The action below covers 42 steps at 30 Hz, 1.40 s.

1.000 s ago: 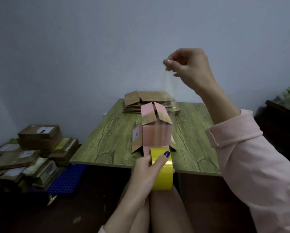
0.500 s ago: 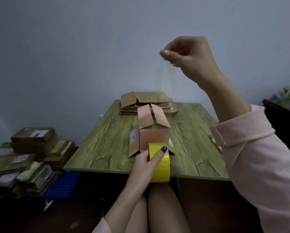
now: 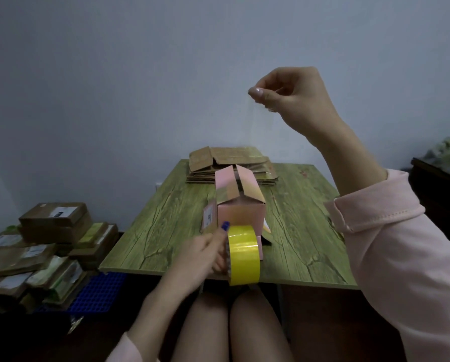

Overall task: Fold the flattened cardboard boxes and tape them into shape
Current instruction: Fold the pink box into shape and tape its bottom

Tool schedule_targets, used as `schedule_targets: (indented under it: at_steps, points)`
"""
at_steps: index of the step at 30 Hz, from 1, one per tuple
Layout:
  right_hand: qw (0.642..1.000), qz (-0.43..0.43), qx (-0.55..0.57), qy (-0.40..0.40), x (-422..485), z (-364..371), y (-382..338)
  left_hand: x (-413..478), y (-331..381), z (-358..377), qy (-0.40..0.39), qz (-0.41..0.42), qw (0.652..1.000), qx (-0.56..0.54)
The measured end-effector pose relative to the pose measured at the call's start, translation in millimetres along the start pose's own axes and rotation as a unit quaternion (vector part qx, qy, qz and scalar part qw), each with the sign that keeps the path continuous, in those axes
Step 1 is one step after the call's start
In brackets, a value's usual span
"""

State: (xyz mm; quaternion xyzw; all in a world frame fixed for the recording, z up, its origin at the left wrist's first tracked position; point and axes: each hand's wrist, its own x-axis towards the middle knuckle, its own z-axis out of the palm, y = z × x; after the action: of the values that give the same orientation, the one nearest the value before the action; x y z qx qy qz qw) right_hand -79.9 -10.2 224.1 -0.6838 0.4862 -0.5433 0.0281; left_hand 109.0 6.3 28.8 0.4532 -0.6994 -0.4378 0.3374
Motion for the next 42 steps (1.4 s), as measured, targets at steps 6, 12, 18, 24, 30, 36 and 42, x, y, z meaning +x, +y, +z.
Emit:
schedule_targets:
  at_steps: [6, 12, 18, 24, 30, 36, 42]
  points:
    - [1.0, 0.009, 0.003, -0.011, 4.6, 0.6, 4.9, 49.6, 38.4, -38.1, 0.182, 0.193, 0.955, 0.135]
    - [1.0, 0.018, -0.001, -0.022, 10.5, 2.5, 8.4, 102.7, 36.9, -25.8, -0.038, 0.327, 0.92, 0.21]
    - [1.0, 0.025, 0.0, -0.017, 13.5, 2.1, 16.3, 110.2, 16.6, -22.9, -0.036, 0.337, 0.924, 0.178]
    - [0.999, 0.033, 0.001, -0.015, 16.9, 4.4, 24.9, 113.4, -3.0, -17.8, -0.039, 0.307, 0.937, 0.159]
    - [0.999, 0.043, 0.015, -0.017, 20.0, 10.6, 31.7, 113.1, -10.2, -9.9, -0.025, 0.314, 0.935, 0.165]
    - [0.998, 0.049, 0.022, -0.022, 18.9, 15.7, 38.5, 115.3, -17.4, -9.6, -0.032, 0.348, 0.913, 0.209]
    - [0.997, 0.066, 0.02, -0.027, 24.6, 22.8, 50.8, 111.0, -18.5, -12.0, -0.054, 0.287, 0.942, 0.167]
